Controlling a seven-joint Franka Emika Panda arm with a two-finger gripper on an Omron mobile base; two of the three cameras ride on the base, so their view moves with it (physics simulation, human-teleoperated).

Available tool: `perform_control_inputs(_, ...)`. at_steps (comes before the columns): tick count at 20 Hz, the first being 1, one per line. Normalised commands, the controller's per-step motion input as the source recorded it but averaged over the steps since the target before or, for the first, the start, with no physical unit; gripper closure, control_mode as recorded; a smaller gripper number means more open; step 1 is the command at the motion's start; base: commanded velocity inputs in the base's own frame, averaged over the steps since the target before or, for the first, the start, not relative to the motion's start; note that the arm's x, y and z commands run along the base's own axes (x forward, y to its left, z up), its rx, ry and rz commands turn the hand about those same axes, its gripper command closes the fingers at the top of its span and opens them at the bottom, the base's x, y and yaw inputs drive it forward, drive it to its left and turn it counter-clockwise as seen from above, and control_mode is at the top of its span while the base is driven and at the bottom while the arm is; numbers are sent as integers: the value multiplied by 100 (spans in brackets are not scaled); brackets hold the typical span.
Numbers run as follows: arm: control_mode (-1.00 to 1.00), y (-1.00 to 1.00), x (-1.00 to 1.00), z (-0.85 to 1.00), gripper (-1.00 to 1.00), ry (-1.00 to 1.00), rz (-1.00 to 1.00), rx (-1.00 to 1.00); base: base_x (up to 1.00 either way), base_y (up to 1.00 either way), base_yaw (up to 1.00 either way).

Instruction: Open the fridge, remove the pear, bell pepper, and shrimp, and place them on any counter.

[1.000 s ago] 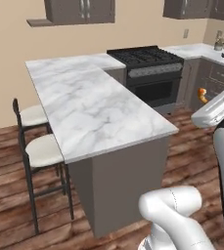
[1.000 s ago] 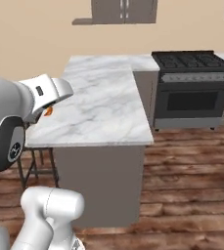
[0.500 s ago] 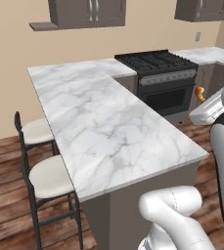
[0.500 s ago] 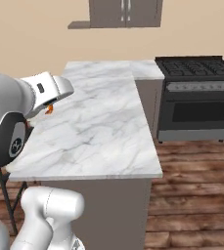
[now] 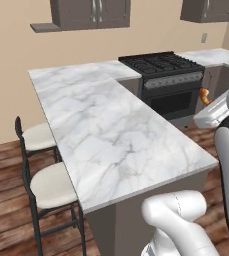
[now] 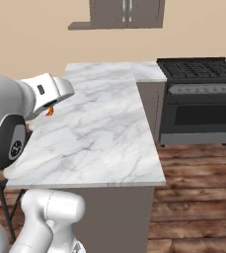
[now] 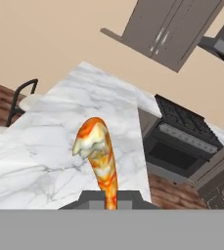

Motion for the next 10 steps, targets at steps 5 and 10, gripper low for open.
perform_control_inputs(5,-100,17,22,-17,100,21,0,-8,11,8,0)
perform_control_inputs(10,-100,38,68,-39,100,63,2,-23,0,0,0)
